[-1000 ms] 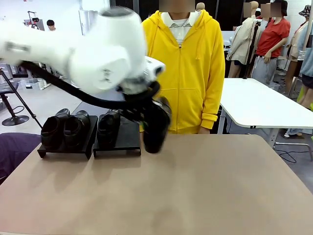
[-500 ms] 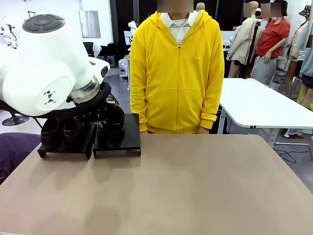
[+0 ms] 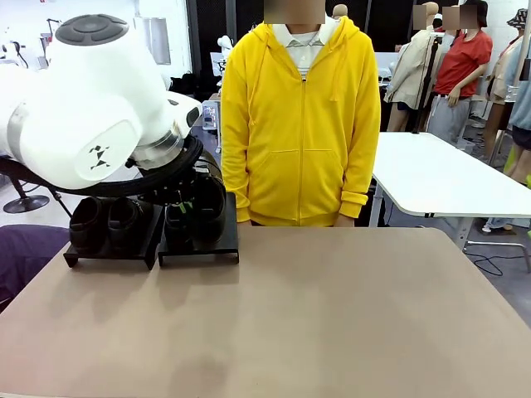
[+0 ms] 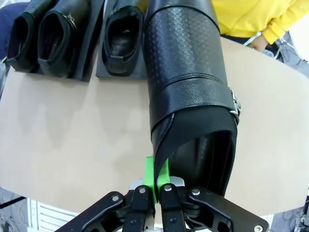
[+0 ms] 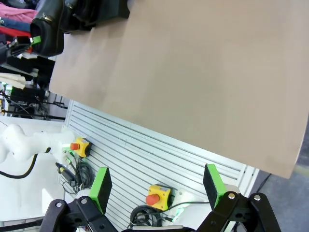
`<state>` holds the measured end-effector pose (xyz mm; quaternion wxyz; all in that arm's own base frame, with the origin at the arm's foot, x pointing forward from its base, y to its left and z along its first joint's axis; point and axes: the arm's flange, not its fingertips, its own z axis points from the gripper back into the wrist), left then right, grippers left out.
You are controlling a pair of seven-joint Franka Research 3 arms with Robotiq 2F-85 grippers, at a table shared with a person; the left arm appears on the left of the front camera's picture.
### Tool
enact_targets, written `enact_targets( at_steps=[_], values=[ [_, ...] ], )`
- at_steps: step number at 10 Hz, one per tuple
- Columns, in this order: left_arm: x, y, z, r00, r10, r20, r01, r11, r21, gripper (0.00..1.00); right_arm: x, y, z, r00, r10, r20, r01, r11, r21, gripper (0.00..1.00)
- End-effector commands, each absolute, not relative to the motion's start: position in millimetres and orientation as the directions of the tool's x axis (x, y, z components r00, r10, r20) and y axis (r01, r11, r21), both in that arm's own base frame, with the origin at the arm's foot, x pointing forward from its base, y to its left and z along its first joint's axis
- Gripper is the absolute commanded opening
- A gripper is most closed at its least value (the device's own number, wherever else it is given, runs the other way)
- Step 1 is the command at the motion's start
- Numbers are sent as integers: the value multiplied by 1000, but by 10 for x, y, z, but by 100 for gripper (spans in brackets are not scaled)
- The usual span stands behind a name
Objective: Organize the shoes by placing them on the stand.
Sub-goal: Place the Shoe from the middle of the table onto the Shoes Stand.
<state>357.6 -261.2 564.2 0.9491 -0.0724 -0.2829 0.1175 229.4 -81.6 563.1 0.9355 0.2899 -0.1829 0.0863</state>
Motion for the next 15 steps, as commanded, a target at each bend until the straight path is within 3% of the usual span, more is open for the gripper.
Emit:
enact_targets(
  at_steps=[1,2,4,7,15],
  values=[
    [3571,-2615,5635,812,264,521,-182,962,-204,0,2287,-861,5657,914,78,399,-288,817,499,100],
    [3813,-2557,5570,831,245,499,-170,966,-193,0,2287,-861,5657,914,78,399,-288,817,499,100],
    [4421,-2483,5491,801,61,596,56,983,-177,0,2287,-861,5657,914,78,399,-288,817,499,100],
    [5183,-2313,5156,816,-70,574,168,978,-121,0,2287,-861,5657,914,78,399,-288,817,499,100],
    [5779,-2190,4584,848,118,516,-45,987,-151,0,2287,-861,5657,914,78,399,-288,817,499,100]
  ],
)
